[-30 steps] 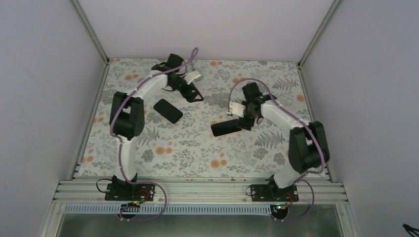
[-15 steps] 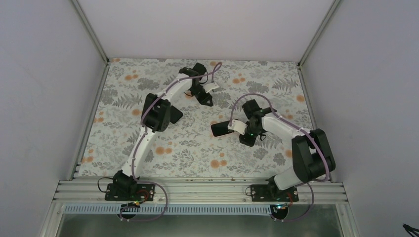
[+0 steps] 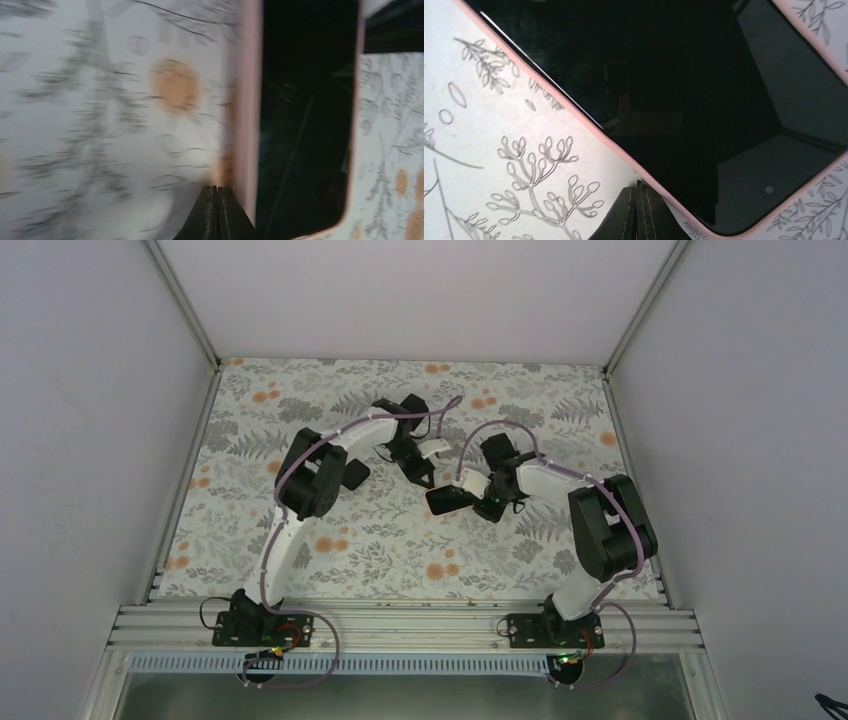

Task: Take the phone out of the phone case

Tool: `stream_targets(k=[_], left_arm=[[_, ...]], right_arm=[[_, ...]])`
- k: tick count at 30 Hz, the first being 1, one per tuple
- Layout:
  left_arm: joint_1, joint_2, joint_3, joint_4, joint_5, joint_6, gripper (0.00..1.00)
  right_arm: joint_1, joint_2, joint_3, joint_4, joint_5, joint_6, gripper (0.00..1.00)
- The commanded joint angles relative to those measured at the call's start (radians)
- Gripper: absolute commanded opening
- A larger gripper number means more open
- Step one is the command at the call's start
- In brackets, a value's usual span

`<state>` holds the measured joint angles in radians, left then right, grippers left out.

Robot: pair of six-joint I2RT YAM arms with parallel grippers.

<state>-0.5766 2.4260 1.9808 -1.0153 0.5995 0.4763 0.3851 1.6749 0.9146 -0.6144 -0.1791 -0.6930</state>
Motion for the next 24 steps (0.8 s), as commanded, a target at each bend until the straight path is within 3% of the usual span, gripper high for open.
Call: stream_targets(k=[1, 12, 18, 24], left_arm=[[-0.056, -0.034, -0.119, 0.026, -0.001, -0.021, 0.02], [-0.101, -0.129, -0.356, 0.054, 0.123, -0.02, 0.02], [-0.205, -0.053, -0.306, 0.088, 0.135, -0.06, 0.02], [-0.23, -0.01, -0.252, 0.145, 0.139, -0.12, 0.02]], right_arm=[[-0.017, 0.066, 0.014, 0.094, 0.096, 0.021, 0.04], [-0.057, 0.185, 0.118, 0.182, 0.075, -0.076, 0.04], [-0.055, 0.209, 0.159, 0.197, 0.036, -0.161, 0.04], [-0.055, 0.185, 0.141, 0.225, -0.059, -0.201, 0.04]])
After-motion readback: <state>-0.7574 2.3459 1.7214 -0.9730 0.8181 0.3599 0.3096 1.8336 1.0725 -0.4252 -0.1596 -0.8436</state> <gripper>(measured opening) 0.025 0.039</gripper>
